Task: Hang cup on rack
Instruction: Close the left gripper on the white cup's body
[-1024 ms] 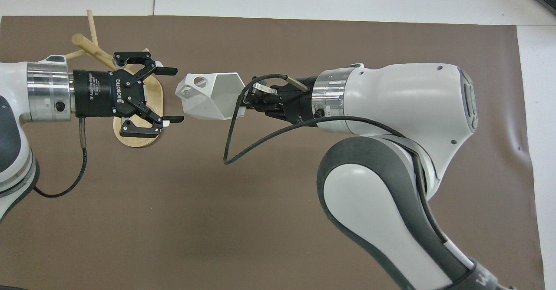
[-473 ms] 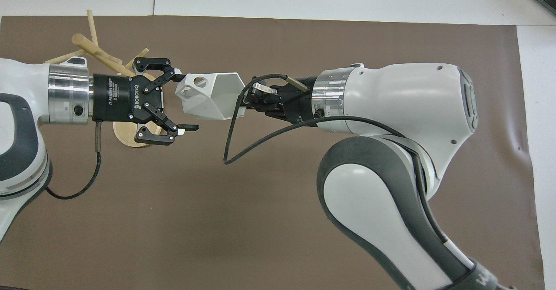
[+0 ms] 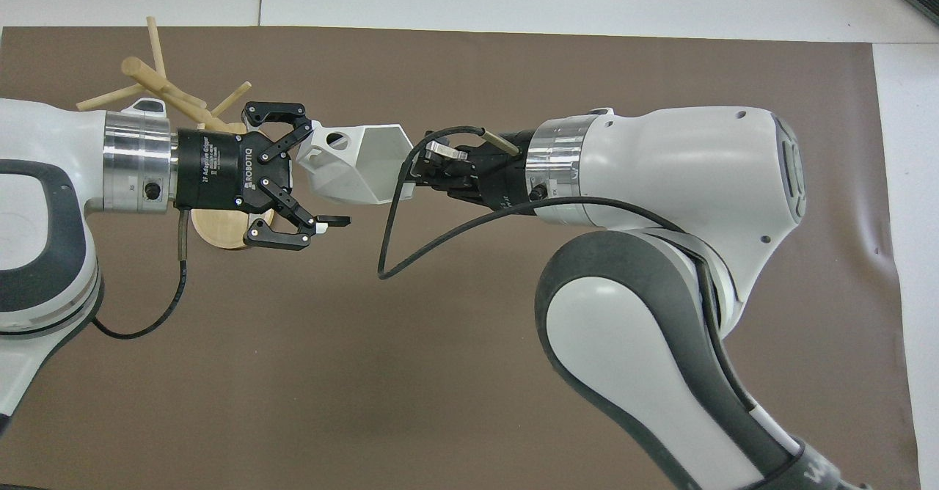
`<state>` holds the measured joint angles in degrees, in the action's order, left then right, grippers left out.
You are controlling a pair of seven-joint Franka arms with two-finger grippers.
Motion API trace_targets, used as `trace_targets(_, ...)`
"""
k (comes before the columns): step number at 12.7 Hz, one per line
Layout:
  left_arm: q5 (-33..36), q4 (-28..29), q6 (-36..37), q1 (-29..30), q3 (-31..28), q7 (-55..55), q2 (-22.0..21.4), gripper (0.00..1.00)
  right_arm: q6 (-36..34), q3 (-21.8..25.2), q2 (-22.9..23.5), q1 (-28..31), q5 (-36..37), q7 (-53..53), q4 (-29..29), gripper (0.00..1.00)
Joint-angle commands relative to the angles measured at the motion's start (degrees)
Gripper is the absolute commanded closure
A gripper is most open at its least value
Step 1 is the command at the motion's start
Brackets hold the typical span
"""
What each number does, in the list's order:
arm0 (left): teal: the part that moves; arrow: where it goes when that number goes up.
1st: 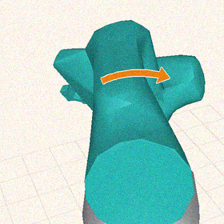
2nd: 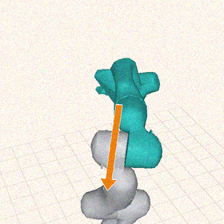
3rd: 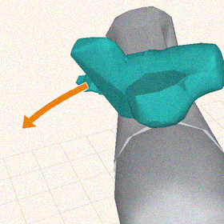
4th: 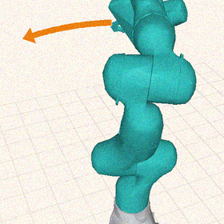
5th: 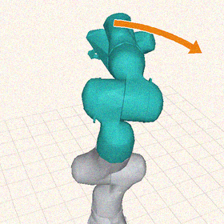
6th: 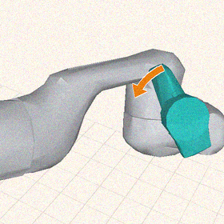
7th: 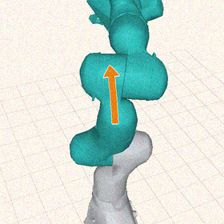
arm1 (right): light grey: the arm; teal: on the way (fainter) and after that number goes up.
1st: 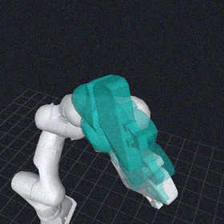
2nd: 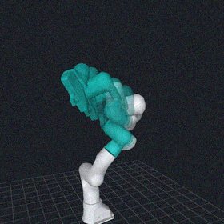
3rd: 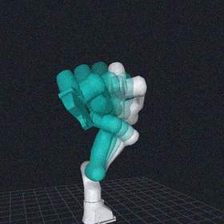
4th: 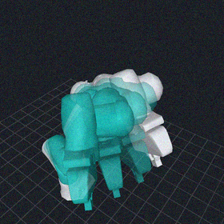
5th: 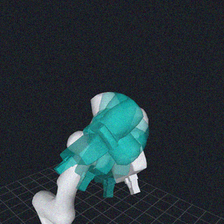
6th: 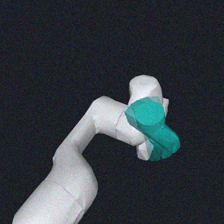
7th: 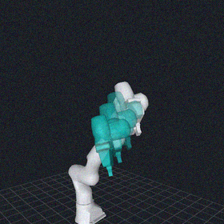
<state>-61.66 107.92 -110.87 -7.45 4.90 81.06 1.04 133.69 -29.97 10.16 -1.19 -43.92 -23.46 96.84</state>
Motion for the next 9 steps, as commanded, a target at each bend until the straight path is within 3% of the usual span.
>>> trace_targets(1,0.3,1.6,-0.8,-1.1,-0.7,-1.3,-0.2,0.03,-0.3,-0.4,-0.7,0.7,-0.8,0.9,0.1,1.0)
trace_targets(2,0.3,1.6,-0.7,-0.9,-0.7,-1.2,-0.2,0.13,-0.3,-0.4,-0.7,0.7,-0.8,0.9,0.1,1.0)
trace_targets(3,0.3,1.6,-0.7,-0.9,-0.7,-1.2,-0.2,0.35,-0.4,-0.4,-0.7,0.7,-0.8,0.9,0.1,1.0)
trace_targets(4,0.3,1.4,-0.6,-0.9,-0.7,-1.3,-0.2,0.75,-0.3,-0.4,-0.7,0.7,-0.8,0.8,0.1,1.0)
trace_targets(5,0.4,1.2,-0.2,-0.7,-0.7,-1.4,-0.2,1.0,-0.3,-0.4,-0.7,0.7,-0.8,0.8,0.1,1.0)
trace_targets(9,0.4,1.5,0.1,-0.4,-0.7,-4.2,-0.3,1.0,-0.3,-0.4,-0.7,0.7,-0.8,0.8,0.1,1.0)
